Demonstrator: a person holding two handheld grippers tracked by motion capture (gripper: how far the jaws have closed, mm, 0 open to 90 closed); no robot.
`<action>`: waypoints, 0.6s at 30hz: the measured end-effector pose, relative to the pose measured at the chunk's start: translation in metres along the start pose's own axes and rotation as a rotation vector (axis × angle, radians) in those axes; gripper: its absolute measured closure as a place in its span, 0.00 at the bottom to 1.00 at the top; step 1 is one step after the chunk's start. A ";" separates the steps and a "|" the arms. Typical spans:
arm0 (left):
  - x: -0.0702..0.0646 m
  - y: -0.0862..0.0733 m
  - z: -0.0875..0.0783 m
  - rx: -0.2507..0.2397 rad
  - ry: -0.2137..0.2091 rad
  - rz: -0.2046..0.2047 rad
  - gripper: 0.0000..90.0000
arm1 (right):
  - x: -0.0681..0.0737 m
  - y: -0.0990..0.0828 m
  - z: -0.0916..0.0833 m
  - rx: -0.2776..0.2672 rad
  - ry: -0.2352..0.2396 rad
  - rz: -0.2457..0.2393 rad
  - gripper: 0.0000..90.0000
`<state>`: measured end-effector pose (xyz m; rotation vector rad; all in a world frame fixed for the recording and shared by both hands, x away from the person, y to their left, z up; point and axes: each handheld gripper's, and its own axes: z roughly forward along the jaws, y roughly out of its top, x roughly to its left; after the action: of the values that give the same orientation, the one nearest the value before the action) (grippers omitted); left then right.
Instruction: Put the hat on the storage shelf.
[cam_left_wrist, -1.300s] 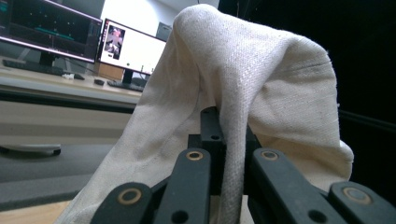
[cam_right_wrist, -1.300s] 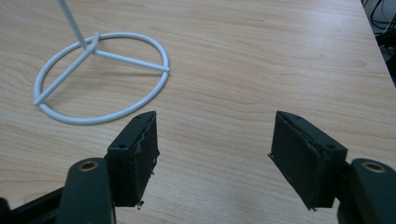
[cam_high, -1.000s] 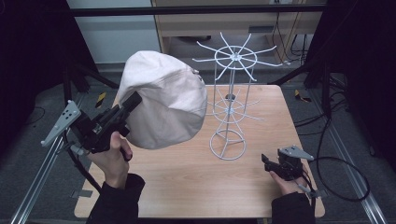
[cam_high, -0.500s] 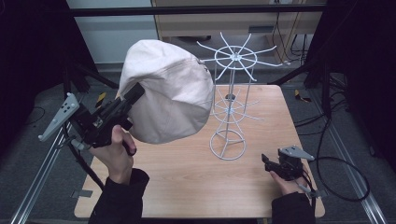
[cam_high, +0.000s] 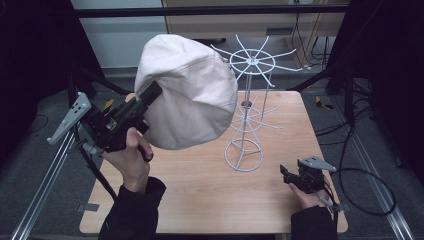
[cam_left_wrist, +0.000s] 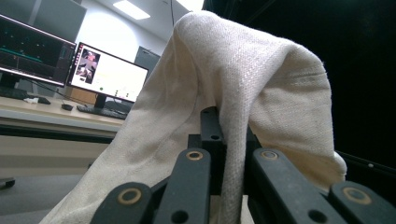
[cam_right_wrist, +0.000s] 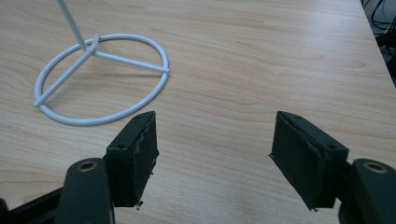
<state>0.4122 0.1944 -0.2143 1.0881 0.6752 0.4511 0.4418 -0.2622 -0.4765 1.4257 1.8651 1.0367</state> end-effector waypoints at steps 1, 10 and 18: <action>-0.001 -0.001 0.002 0.003 0.000 0.003 0.98 | 0.000 0.000 0.000 0.000 0.000 0.001 0.35; 0.000 -0.006 0.020 0.011 0.011 -0.004 0.98 | -0.001 0.000 0.000 0.000 0.004 0.005 0.35; 0.009 -0.019 0.030 0.025 0.027 -0.014 0.97 | -0.001 0.000 0.000 0.000 0.008 0.004 0.35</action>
<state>0.4400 0.1728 -0.2256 1.1021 0.7138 0.4472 0.4417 -0.2632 -0.4763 1.4278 1.8690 1.0461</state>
